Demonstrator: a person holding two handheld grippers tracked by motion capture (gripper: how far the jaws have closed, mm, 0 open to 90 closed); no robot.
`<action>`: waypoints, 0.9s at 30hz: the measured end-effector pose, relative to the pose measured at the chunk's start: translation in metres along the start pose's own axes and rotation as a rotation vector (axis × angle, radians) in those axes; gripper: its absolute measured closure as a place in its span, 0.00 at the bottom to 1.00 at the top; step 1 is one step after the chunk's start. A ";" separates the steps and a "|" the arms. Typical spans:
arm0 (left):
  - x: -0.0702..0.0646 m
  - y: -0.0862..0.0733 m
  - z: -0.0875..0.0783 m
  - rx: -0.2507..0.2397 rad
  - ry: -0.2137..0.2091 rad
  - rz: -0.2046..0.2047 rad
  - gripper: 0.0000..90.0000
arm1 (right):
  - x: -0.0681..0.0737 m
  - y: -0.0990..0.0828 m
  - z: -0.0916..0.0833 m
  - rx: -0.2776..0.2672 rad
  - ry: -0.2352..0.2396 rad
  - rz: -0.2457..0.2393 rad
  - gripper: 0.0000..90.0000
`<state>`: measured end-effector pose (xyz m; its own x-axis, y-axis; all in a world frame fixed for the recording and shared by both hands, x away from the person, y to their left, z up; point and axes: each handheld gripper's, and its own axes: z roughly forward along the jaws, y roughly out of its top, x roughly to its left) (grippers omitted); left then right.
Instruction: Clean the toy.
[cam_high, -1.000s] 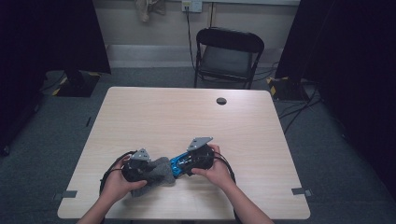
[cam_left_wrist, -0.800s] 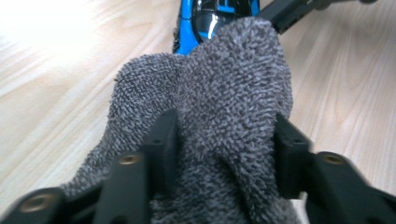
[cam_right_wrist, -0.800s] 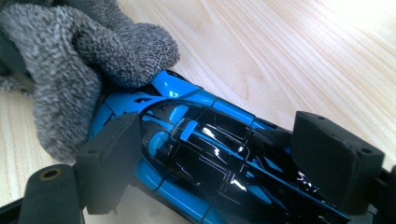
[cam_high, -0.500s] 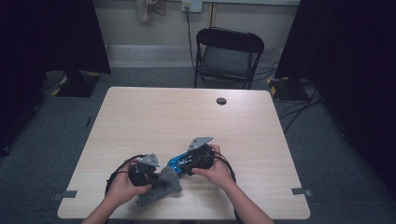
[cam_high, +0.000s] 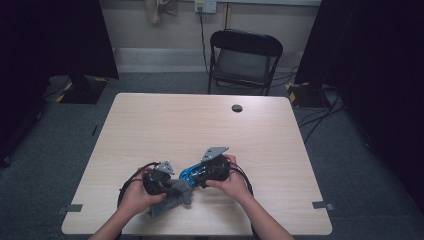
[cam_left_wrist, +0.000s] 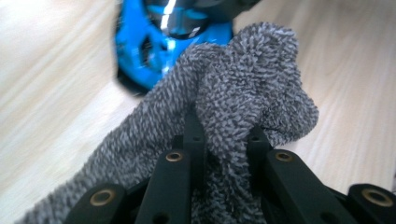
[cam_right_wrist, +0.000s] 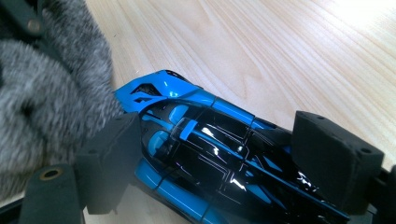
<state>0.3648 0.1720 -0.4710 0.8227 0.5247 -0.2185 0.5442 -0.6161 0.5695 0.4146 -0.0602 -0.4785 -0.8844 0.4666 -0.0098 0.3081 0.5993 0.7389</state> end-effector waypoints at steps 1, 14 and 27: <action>0.002 -0.001 -0.001 -0.006 0.011 -0.011 0.86 | 0.000 0.000 0.000 0.000 0.000 0.000 0.18; 0.021 -0.004 -0.008 -0.027 0.092 -0.060 0.86 | 0.000 0.000 0.000 0.003 0.001 0.000 0.18; 0.040 0.005 -0.006 -0.054 0.181 -0.108 0.86 | 0.000 0.000 0.000 0.000 0.001 -0.001 0.18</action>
<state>0.3991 0.1936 -0.4724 0.7145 0.6859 -0.1379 0.6142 -0.5206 0.5930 0.4146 -0.0599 -0.4785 -0.8850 0.4655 -0.0099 0.3073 0.6000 0.7386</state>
